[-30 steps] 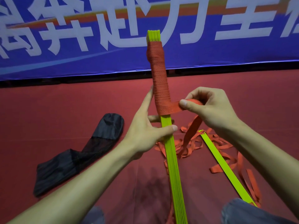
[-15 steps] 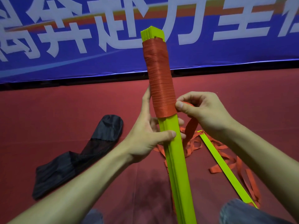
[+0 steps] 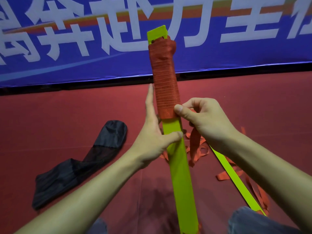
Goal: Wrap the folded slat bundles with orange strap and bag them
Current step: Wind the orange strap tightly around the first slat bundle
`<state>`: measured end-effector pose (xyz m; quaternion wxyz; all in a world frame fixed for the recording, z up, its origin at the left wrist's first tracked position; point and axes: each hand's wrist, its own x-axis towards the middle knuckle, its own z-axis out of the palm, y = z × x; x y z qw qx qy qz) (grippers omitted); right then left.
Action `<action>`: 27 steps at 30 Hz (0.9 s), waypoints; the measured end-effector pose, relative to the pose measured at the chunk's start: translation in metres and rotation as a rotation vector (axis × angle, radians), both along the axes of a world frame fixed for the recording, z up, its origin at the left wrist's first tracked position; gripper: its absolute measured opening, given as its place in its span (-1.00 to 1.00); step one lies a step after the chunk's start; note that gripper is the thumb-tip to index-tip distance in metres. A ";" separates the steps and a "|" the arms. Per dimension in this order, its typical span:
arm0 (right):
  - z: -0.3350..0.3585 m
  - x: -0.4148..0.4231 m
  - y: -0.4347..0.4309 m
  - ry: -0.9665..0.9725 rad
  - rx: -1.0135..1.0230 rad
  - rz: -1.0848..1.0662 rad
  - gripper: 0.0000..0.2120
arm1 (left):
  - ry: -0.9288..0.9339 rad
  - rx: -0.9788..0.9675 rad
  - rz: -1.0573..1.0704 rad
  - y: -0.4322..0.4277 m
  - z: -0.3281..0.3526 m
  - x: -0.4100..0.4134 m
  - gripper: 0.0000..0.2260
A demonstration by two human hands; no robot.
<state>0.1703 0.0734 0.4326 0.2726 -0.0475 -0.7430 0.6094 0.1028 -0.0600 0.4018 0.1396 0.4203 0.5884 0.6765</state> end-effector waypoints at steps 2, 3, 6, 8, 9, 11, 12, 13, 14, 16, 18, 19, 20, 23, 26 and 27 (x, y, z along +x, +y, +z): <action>0.000 -0.002 -0.001 0.016 0.015 -0.088 -0.76 | 0.068 -0.053 0.082 0.002 -0.001 0.003 0.09; -0.001 -0.003 -0.001 0.025 0.038 -0.126 -0.75 | 0.127 -0.092 0.124 0.003 -0.002 0.004 0.12; -0.001 -0.005 -0.004 0.029 0.094 -0.207 -0.70 | 0.252 -0.219 0.281 0.006 -0.003 0.005 0.17; 0.000 -0.005 -0.006 0.028 0.116 -0.231 -0.69 | 0.260 -0.268 0.359 0.005 -0.002 0.005 0.16; 0.000 -0.005 -0.007 0.030 0.128 -0.232 -0.68 | 0.271 -0.283 0.386 0.004 0.000 0.004 0.15; 0.001 -0.003 -0.005 0.027 0.163 -0.220 -0.70 | 0.255 -0.280 0.391 0.000 0.001 0.001 0.13; 0.003 -0.002 -0.003 0.019 0.187 -0.201 -0.73 | 0.215 -0.262 0.371 -0.002 0.001 -0.001 0.12; 0.003 -0.001 0.000 0.014 0.211 -0.176 -0.77 | 0.168 -0.242 0.342 -0.003 0.000 -0.004 0.11; 0.004 0.000 0.003 0.008 0.225 -0.150 -0.81 | 0.129 -0.225 0.312 -0.004 -0.001 -0.006 0.10; 0.003 -0.001 0.009 0.005 0.226 -0.119 -0.84 | 0.082 -0.216 0.266 -0.006 -0.003 -0.009 0.08; 0.000 -0.002 0.015 0.011 0.225 -0.124 -0.86 | 0.043 -0.196 0.218 -0.008 -0.004 -0.009 0.06; -0.002 -0.002 0.017 0.014 0.225 -0.131 -0.86 | 0.025 -0.180 0.192 -0.009 -0.004 -0.009 0.05; -0.002 -0.003 0.019 0.016 0.223 -0.136 -0.87 | 0.008 -0.162 0.167 -0.009 -0.004 -0.009 0.04; -0.002 -0.003 0.022 0.029 0.197 -0.112 -0.87 | -0.028 -0.120 0.093 -0.010 -0.004 -0.008 0.06; -0.002 -0.002 0.023 0.029 0.176 -0.058 -0.89 | -0.060 -0.089 0.034 -0.008 -0.005 -0.008 0.06; -0.002 -0.002 0.022 0.025 0.165 -0.035 -0.89 | -0.068 -0.076 0.021 -0.008 -0.006 -0.008 0.05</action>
